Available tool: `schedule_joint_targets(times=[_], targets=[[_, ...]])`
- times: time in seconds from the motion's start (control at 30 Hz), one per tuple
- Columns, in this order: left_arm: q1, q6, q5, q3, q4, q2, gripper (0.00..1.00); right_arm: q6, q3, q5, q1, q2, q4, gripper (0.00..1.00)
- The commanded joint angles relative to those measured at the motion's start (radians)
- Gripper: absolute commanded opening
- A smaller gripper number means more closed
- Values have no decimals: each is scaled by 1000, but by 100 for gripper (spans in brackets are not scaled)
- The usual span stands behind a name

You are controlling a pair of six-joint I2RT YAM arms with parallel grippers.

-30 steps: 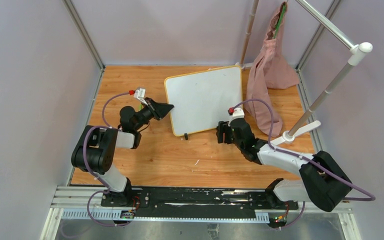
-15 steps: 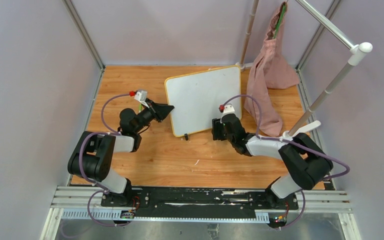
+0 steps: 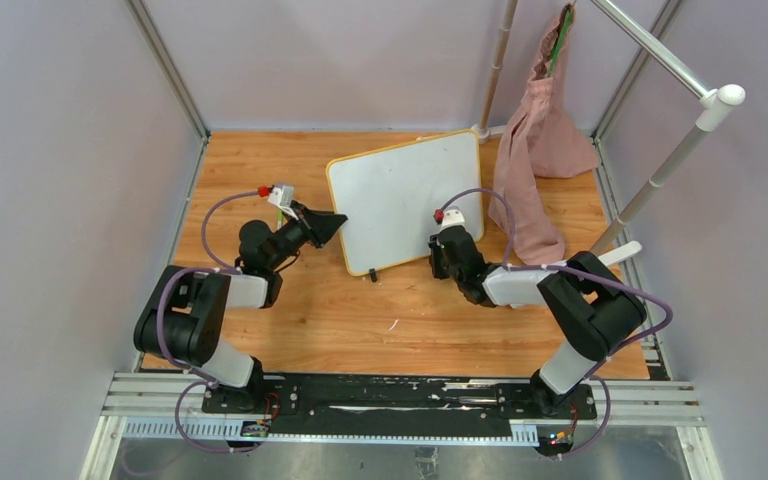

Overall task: Write a sentence on the whiteboard
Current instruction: Adjust the whiteboard stand at the center of the board.

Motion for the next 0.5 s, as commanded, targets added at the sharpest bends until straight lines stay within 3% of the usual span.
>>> schedule_joint_targets(times=[0.0,0.1,0.47], targets=[[-2,78,-45,-32,-36,-33,0,-1,8,53,-34,9,26,9],[-2,100,-51,-34,-64,-66,0,1,-3,54,-53,3,31,0],[-1,179,-85,-56,-189,-161,0,10,-15,99,-79,-5,18,0]])
